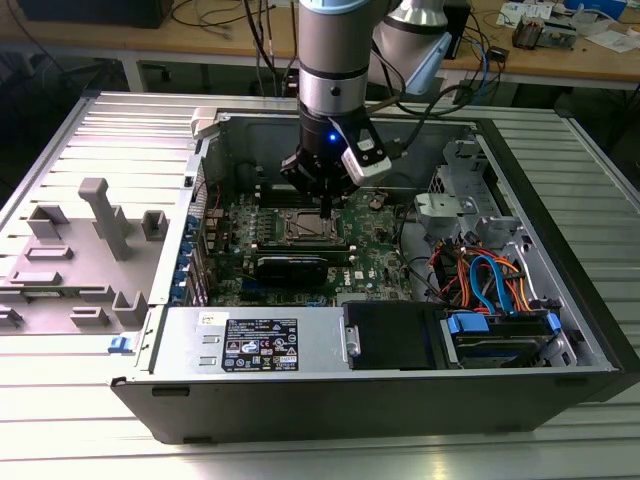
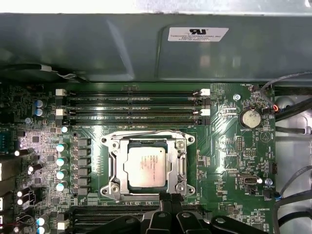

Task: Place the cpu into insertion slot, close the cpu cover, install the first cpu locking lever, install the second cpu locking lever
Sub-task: 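Install the second cpu locking lever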

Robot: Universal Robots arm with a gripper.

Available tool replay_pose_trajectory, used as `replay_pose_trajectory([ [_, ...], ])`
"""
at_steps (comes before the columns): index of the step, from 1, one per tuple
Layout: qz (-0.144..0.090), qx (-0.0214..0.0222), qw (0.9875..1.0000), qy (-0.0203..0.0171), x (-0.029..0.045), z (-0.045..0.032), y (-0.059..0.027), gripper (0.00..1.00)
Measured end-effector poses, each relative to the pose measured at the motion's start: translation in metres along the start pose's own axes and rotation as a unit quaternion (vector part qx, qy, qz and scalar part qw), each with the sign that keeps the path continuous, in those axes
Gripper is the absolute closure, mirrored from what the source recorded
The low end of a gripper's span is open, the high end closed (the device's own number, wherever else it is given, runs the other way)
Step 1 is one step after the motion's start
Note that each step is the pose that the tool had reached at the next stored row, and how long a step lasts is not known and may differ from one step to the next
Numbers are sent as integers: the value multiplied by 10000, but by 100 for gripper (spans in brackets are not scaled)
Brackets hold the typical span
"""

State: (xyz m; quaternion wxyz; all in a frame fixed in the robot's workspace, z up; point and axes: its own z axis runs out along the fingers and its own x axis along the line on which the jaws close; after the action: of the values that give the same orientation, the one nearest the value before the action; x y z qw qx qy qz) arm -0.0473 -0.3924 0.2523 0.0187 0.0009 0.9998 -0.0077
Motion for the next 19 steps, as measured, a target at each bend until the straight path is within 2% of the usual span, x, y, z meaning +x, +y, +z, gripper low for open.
replay_pose_trajectory([
  [3,0,1,10000,1,1,0,-41,89],
  [10,0,1,10000,0,15,2,-255,89],
  [12,1,-2,10000,1,41,2,-282,89],
  [14,0,-8,10000,1,97,0,-307,89],
  [19,-1,-10,10000,1,105,0,-309,89],
])
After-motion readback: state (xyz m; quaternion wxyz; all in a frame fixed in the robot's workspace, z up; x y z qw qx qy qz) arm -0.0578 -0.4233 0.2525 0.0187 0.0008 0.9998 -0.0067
